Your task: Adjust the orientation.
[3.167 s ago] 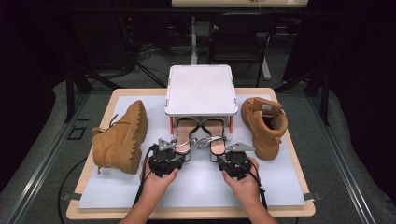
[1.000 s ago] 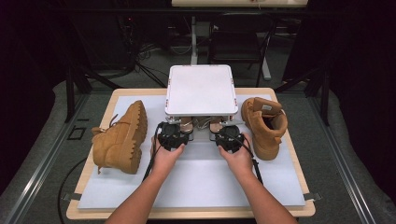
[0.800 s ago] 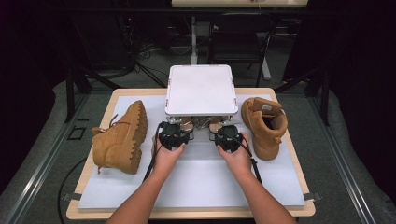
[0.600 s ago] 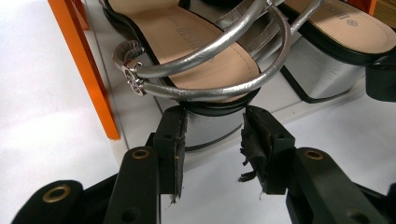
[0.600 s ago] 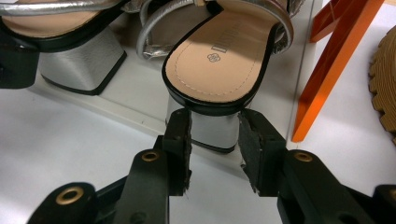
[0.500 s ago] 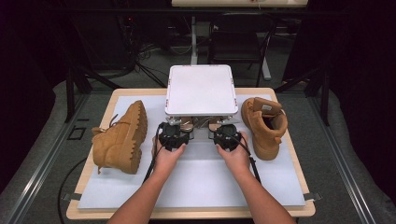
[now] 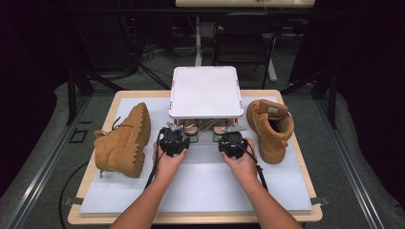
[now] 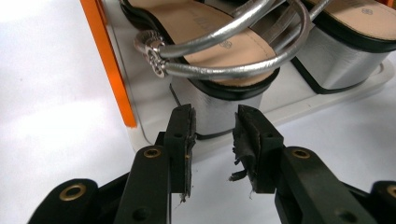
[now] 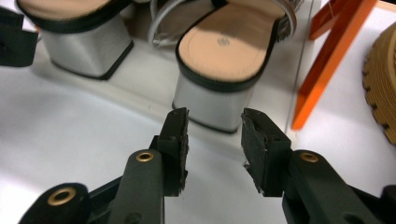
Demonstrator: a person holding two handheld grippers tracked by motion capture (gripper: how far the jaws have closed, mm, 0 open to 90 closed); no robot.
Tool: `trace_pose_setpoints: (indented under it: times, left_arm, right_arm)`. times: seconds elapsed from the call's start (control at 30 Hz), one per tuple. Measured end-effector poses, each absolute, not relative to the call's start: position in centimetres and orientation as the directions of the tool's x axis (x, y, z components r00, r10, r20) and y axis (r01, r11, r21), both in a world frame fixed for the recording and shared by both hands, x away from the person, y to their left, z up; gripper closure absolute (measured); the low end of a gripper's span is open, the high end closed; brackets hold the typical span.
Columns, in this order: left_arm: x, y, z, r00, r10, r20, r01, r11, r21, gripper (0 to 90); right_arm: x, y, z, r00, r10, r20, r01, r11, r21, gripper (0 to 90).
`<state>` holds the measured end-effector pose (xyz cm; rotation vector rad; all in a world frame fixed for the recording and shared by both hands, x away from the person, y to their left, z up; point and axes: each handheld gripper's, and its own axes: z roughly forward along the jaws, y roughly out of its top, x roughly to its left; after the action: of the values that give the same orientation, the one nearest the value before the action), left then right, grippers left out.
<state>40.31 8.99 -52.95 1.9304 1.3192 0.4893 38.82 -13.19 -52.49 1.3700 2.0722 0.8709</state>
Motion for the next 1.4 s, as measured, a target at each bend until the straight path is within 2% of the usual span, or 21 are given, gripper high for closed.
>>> trace_pose_setpoints:
  times: [0.23, 0.33, 0.5, 0.67, 0.8, 0.9, 0.97, 1.13, 1.23, 1.3, 1.33, 1.4]
  left_arm:
    - [38.3, 9.8, -52.4, 0.432, 0.896, -0.103, 0.621, -0.212, 0.755, 63.2]
    - [37.3, 10.4, -52.1, 0.454, 0.885, -0.104, 0.611, -0.224, 0.759, 59.8]
    - [35.8, 11.7, -52.5, 0.492, 0.851, -0.185, 0.663, -0.228, 0.713, 56.2]
    - [34.8, 12.5, -53.2, 0.549, 0.818, -0.174, 0.646, -0.282, 0.71, 54.8]
    - [33.6, 12.7, -53.3, 0.561, 0.826, -0.064, 0.597, -0.35, 0.722, 49.2]
    - [33.2, 12.8, -53.3, 0.557, 0.827, -0.076, 0.614, -0.348, 0.708, 48.0]
    - [32.7, 13.1, -53.3, 0.554, 0.829, -0.073, 0.611, -0.345, 0.713, 42.4]
    - [32.0, 13.9, -53.4, 0.539, 0.838, -0.082, 0.626, -0.333, 0.705, 33.3]
    - [31.5, 14.5, -53.5, 0.552, 0.827, -0.105, 0.629, -0.33, 0.704, 30.8]
    - [31.3, 14.6, -53.4, 0.561, 0.82, -0.109, 0.625, -0.334, 0.705, 29.2]
    - [31.0, 14.7, -53.3, 0.565, 0.817, -0.116, 0.623, -0.33, 0.709, 29.0]
    - [30.9, 14.9, -52.9, 0.578, 0.809, -0.109, 0.626, -0.353, 0.696, 29.3]
  right_arm:
    - [36.2, -14.2, -51.9, -0.409, 0.911, -0.055, 0.587, 0.309, 0.748, 60.3]
    - [35.1, -14.5, -51.7, -0.436, 0.897, -0.07, 0.586, 0.343, 0.734, 64.3]
    - [33.6, -15.2, -51.3, -0.469, 0.882, -0.033, 0.593, 0.343, 0.729, 65.6]
    - [32.2, -16.0, -51.6, -0.5, 0.866, 0.005, 0.586, 0.334, 0.738, 54.1]
    - [31.0, -16.9, -52.2, -0.503, 0.863, -0.044, 0.534, 0.35, 0.769, 48.3]
    - [30.4, -17.4, -52.8, -0.504, 0.863, -0.026, 0.545, 0.341, 0.766, 47.6]
    - [29.7, -17.9, -53.2, -0.499, 0.866, -0.008, 0.561, 0.33, 0.759, 46.1]
    - [29.2, -18.1, -53.5, -0.485, 0.875, -0.002, 0.593, 0.33, 0.734, 31.4]
    - [28.9, -18.4, -53.7, -0.468, 0.883, 0.023, 0.613, 0.305, 0.729, 21.2]
    - [28.8, -18.4, -53.7, -0.464, 0.885, 0.032, 0.618, 0.298, 0.727, 19.4]
    - [28.8, -18.4, -53.5, -0.473, 0.881, 0.037, 0.618, 0.301, 0.726, 15.5]
    - [28.8, -18.4, -53.6, -0.489, 0.872, 0.023, 0.606, 0.32, 0.728, 15.3]
